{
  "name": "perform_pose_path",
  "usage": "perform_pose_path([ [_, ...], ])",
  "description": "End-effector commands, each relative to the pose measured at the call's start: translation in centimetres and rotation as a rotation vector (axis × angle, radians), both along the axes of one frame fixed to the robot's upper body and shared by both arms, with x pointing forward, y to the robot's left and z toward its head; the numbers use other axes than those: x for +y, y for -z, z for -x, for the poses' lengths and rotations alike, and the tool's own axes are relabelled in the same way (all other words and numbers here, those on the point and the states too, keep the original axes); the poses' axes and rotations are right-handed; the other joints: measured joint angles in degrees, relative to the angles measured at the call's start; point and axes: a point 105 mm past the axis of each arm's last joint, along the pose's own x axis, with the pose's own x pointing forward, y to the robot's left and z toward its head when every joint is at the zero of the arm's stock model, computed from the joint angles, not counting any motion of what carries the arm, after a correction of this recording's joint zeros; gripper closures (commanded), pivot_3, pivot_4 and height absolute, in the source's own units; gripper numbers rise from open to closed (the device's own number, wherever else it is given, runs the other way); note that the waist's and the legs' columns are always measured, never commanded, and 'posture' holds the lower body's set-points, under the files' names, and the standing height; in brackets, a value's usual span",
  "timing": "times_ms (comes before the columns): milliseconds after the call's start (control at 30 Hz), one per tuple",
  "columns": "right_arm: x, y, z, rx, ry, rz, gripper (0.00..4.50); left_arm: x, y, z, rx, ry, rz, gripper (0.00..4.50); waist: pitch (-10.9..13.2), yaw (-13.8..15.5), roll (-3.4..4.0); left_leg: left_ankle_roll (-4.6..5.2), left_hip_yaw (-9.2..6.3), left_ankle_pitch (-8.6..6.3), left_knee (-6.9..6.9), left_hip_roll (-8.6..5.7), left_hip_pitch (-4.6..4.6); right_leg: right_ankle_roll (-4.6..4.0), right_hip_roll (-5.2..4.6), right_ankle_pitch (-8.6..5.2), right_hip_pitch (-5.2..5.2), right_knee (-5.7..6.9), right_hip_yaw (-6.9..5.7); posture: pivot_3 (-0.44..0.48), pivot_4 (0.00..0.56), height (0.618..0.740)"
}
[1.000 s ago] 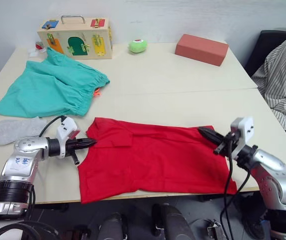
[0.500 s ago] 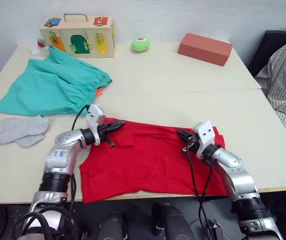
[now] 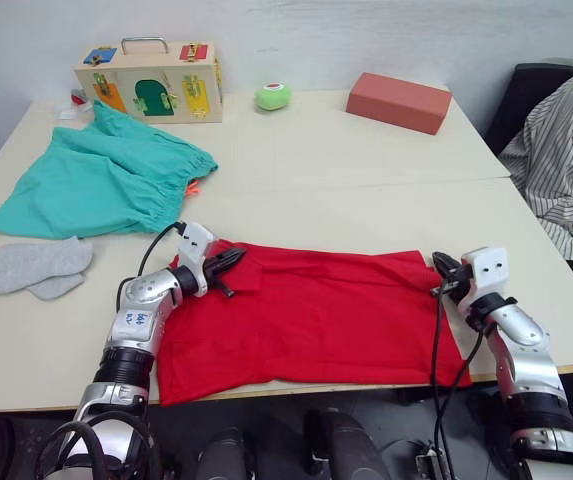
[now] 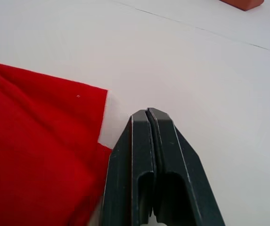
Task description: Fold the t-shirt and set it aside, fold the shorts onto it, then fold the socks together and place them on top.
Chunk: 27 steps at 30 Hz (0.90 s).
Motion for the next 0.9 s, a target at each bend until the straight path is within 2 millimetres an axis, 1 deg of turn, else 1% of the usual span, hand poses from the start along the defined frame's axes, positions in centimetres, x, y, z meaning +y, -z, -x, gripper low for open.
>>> perform_pose_path([
  [33, -2.4, -1.5, 0.1, -0.068, 0.052, -0.031, 4.5, 1.6, -0.1, 0.5, -0.012, -0.008, 0.022, 4.48, 0.0, 0.0, 0.0, 0.0, 0.0, 0.0, 0.0, 0.0, -0.02, 0.0, -0.01, 0.0, -0.01, 0.0, 0.0, 0.0, 0.15, 0.74],
  [67, -2.4, -2.7, 0.0, -0.114, 0.037, -0.051, 4.5, 1.6, -0.6, 0.6, -0.032, 0.008, 0.027, 4.48, 0.0, 0.0, 0.0, -0.01, 0.0, 0.01, 0.0, 0.0, -0.06, 0.0, -0.01, 0.0, -0.04, -0.01, 0.0, 0.0, 0.15, 0.74],
  [100, -1.7, -4.1, 0.1, -0.16, -0.018, -0.078, 4.5, 1.5, -1.4, 0.7, -0.061, 0.03, 0.039, 4.48, 0.0, 0.0, 0.02, -0.02, 0.0, 0.01, 0.0, 0.0, -0.1, 0.0, -0.01, 0.0, -0.1, -0.01, 0.0, 0.0, 0.15, 0.74],
  [133, -0.5, -5.2, 0.3, -0.19, -0.088, -0.091, 4.5, 1.4, -2.2, 0.8, -0.085, 0.051, 0.052, 4.48, 0.0, -0.1, 0.04, -0.04, 0.0, 0.02, 0.0, 0.0, -0.15, -0.02, 0.0, -0.01, -0.17, 0.0, 0.0, 0.0, 0.15, 0.74],
  [167, 1.5, -6.0, 0.6, -0.196, -0.183, -0.098, 4.5, 1.4, -3.1, 1.0, -0.11, 0.073, 0.061, 4.48, 0.0, -0.2, 0.06, -0.06, 0.03, 0.04, 0.0, 0.0, -0.22, -0.02, 0.0, -0.01, -0.28, 0.02, 0.03, 0.0, 0.15, 0.74],
  [200, 3.2, -6.4, 0.9, -0.193, -0.255, -0.102, 4.5, 1.5, -3.6, 1.1, -0.125, 0.09, 0.061, 4.48, 0.0, -0.3, 0.06, -0.09, 0.04, 0.06, 0.0, 0.01, -0.3, -0.02, 0.01, -0.01, -0.42, 0.06, 0.07, 0.0, 0.15, 0.74],
  [233, 4.2, -6.6, 1.2, -0.186, -0.295, -0.105, 4.5, 1.5, -4.0, 1.2, -0.131, 0.099, 0.06, 4.48, 0.0, -0.4, 0.07, -0.13, 0.04, 0.1, 0.0, 0.02, -0.4, -0.02, 0.02, -0.01, -0.56, 0.1, 0.08, 0.0, 0.15, 0.74],
  [300, 7.5, -6.1, 1.7, -0.149, -0.381, -0.098, 4.5, 1.8, -4.2, 1.3, -0.135, 0.099, 0.036, 4.48, 0.0, -0.4, 0.06, -0.17, 0.03, 0.13, 0.0, 0.06, -0.43, -0.03, 0.04, -0.01, -0.6, 0.12, 0.08, 0.0, 0.15, 0.74],
  [367, 10.6, -4.7, 2.2, -0.1, -0.445, -0.062, 4.5, 2.3, -4.2, 1.2, -0.128, 0.08, 0.026, 4.48, 0.0, -0.3, 0.05, -0.19, 0.0, 0.13, -0.01, 0.07, -0.42, -0.04, 0.05, -0.02, -0.59, 0.11, 0.07, 0.0, 0.15, 0.74],
  [433, 12.2, -3.5, 2.4, -0.072, -0.457, -0.027, 4.5, 2.8, -3.8, 1.4, -0.113, 0.061, 0.017, 4.48, 0.0, -0.1, 0.05, -0.19, 0.01, 0.12, -0.01, 0.06, -0.45, -0.04, 0.04, -0.03, -0.6, 0.09, 0.07, 0.0, 0.15, 0.74],
  [467, 12.5, -3.1, 2.4, -0.065, -0.44, -0.024, 4.5, 3.0, -3.6, 1.5, -0.107, 0.048, 0.011, 4.48, 0.0, 0.0, 0.05, -0.18, 0.01, 0.12, -0.01, 0.04, -0.5, -0.05, 0.02, -0.03, -0.65, 0.09, 0.07, 0.0, 0.15, 0.74],
  [500, 12.3, -2.7, 2.2, -0.062, -0.411, -0.026, 4.5, 3.2, -3.3, 1.7, -0.098, 0.039, 0.009, 4.48, 0.0, 0.2, 0.05, -0.16, 0.03, 0.11, -0.01, 0.0, -0.57, -0.05, -0.03, -0.03, -0.72, 0.1, 0.07, 0.0, 0.15, 0.74],
  [567, 11.2, -1.6, 1.8, -0.048, -0.335, -0.018, 4.5, 3.5, -2.5, 2.2, -0.074, 0.021, 0.007, 4.48, 0.0, 0.5, 0.05, -0.14, 0.04, 0.1, 0.0, -0.04, -0.64, -0.05, -0.07, -0.03, -0.78, 0.08, 0.07, 0.0, 0.15, 0.74],
  [633, 9.1, -0.4, 1.6, -0.025, -0.262, 0.001, 4.5, 3.8, -1.4, 2.8, -0.043, 0.012, -0.002, 4.48, 0.0, 0.7, 0.05, -0.08, 0.06, 0.07, 0.01, -0.05, -0.66, -0.05, -0.08, -0.03, -0.78, 0.04, 0.07, 0.0, 0.15, 0.74],
  [700, 7.0, 0.3, 1.5, -0.015, -0.193, 0.0, 4.5, 4.1, -0.5, 3.2, -0.016, 0.004, -0.012, 4.48, 0.0, 1.0, -0.01, -0.06, 0.06, 0.06, 0.01, -0.05, -0.66, -0.05, -0.08, -0.03, -0.78, 0.01, 0.05, 0.0, 0.15, 0.74],
  [800, 3.8, 0.5, 1.6, -0.007, -0.102, -0.017, 4.5, 4.9, 0.8, 3.7, 0.021, -0.013, -0.024, 4.48, 0.0, 0.9, -0.02, 0.02, 0.02, 0.0, 0.02, -0.08, -0.63, -0.05, -0.12, -0.03, -0.7, 0.0, 0.02, 0.0, 0.15, 0.74],
  [900, 1.9, 0.2, 1.7, -0.015, -0.064, -0.058, 4.5, 5.6, 1.3, 3.9, 0.038, -0.029, -0.029, 4.48, 0.0, 0.8, -0.04, 0.03, 0.02, -0.04, 0.01, -0.06, -0.47, -0.05, -0.11, -0.03, -0.56, -0.01, 0.02, 0.0, 0.15, 0.74],
])
